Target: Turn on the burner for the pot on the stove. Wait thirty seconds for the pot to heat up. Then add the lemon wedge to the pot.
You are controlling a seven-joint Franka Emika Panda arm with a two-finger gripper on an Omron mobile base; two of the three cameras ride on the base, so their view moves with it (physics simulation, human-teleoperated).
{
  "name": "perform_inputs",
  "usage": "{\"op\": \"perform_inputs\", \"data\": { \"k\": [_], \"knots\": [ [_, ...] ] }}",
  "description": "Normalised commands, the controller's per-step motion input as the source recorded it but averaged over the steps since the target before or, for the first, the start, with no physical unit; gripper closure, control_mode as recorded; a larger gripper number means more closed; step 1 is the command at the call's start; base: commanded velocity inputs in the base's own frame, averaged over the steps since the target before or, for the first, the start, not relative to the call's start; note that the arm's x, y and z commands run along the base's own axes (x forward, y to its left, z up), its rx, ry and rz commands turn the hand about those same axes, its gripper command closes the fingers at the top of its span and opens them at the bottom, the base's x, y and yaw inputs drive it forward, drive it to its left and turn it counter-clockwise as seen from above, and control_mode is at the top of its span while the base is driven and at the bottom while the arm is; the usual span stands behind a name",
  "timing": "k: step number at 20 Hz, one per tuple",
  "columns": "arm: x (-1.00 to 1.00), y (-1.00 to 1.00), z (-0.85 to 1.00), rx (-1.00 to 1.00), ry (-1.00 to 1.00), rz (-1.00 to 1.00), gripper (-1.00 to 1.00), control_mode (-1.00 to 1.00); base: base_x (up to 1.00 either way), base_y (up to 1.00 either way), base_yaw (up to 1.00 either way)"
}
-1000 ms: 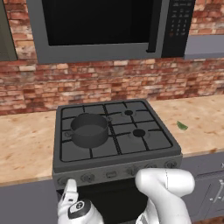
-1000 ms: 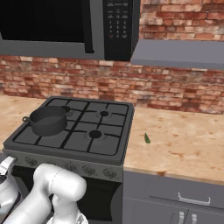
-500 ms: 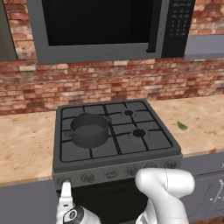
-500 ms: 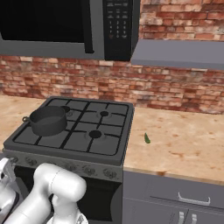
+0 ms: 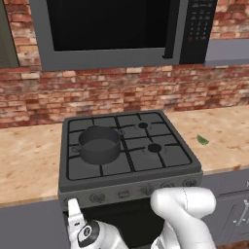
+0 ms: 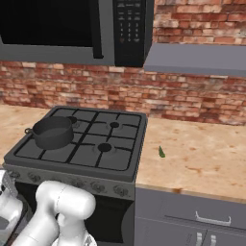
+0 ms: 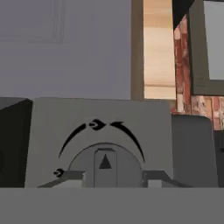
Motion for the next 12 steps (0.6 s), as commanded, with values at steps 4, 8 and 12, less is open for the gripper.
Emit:
{"op": "perform_inputs", "data": {
  "k": [4,8,12],
  "knots": [
    [-0.67,0.0,0.73,-0.02,0.11,0.31,-1.0,-1.0,0.0,0.0,0.0],
    [-0.95,0.0,0.63,0.0,0.21,0.25,-1.0,-1.0,0.0,0.0,0.0],
    [-0.94,0.0,0.86,0.0,0.27,0.16,-1.0,-1.0,0.0,0.0,0.0]
  ]
}}
